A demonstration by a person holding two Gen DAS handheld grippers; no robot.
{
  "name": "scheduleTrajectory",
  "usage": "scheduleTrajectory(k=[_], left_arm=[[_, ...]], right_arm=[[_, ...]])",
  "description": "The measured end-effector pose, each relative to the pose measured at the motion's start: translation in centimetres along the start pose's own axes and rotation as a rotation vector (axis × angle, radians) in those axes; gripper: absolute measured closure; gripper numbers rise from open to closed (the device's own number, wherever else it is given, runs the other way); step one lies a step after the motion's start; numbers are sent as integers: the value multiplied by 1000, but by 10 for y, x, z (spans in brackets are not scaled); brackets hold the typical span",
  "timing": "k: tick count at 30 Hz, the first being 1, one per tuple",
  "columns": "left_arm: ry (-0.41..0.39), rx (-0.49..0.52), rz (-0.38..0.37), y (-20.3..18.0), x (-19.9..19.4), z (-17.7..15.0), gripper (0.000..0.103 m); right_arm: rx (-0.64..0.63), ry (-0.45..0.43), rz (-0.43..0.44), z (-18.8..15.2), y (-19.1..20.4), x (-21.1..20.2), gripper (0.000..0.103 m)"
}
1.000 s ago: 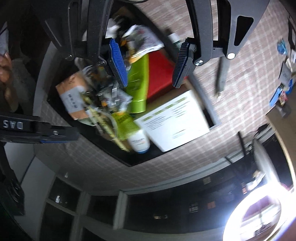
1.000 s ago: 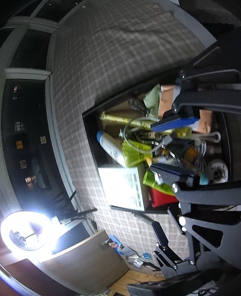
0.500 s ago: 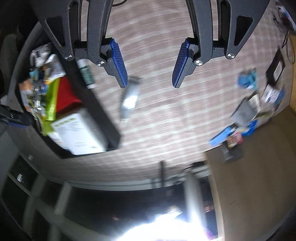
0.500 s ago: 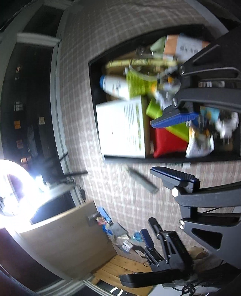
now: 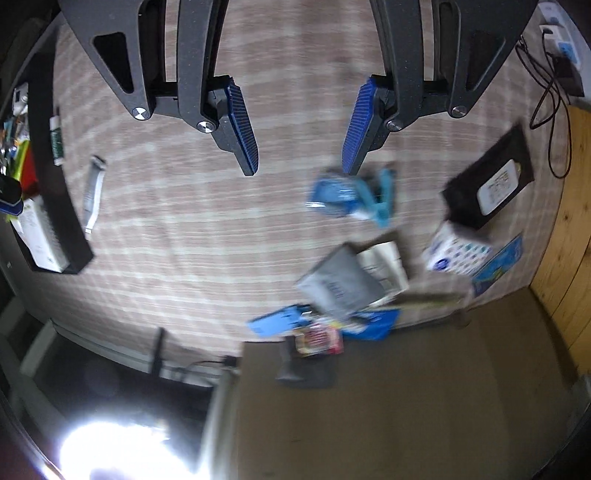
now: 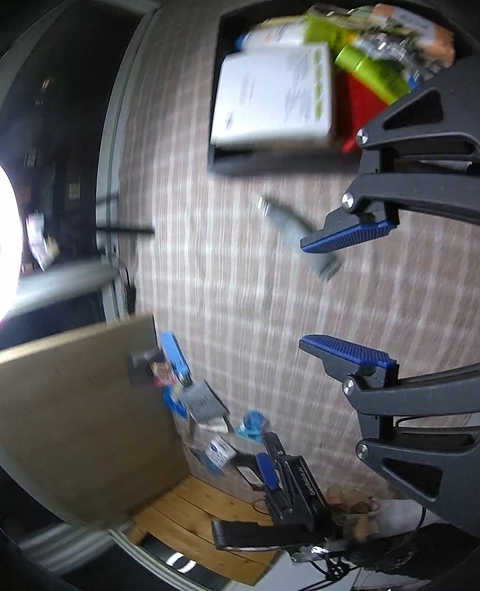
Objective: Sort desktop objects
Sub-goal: 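Move both grippers back over the remaining floor items, then grasp the blue clothespin with the left gripper while the right gripper grasps the blue bottle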
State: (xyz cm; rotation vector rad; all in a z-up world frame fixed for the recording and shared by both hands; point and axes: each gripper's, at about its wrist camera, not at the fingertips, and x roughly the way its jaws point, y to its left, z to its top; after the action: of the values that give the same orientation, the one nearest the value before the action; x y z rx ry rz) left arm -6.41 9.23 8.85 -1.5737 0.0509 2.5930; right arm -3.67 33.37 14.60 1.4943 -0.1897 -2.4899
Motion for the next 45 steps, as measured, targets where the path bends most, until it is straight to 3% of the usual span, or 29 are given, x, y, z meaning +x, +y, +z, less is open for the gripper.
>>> scheduleTrajectory(k=[7,15,22,25,34,45], left_arm=[[28,-44,23,53,24,-1,60],[42,-61,7,63,43,6,60],[55,-52,-4,65,60,14,58],[65,-30,28,64,67,17,59],[59,-25,60,76,69,17,76],[33,-62,65,89,67,11,77]], right_arm=[[-190,55,58,27,67,59,58],[-411,121,113,43,134,118,57],[-466,179,153,47,146,154,57],[-485,187,165,47,151,163,57],[-514,199,180,49,169,184,57],[-570,187,146,49,190,207,57]])
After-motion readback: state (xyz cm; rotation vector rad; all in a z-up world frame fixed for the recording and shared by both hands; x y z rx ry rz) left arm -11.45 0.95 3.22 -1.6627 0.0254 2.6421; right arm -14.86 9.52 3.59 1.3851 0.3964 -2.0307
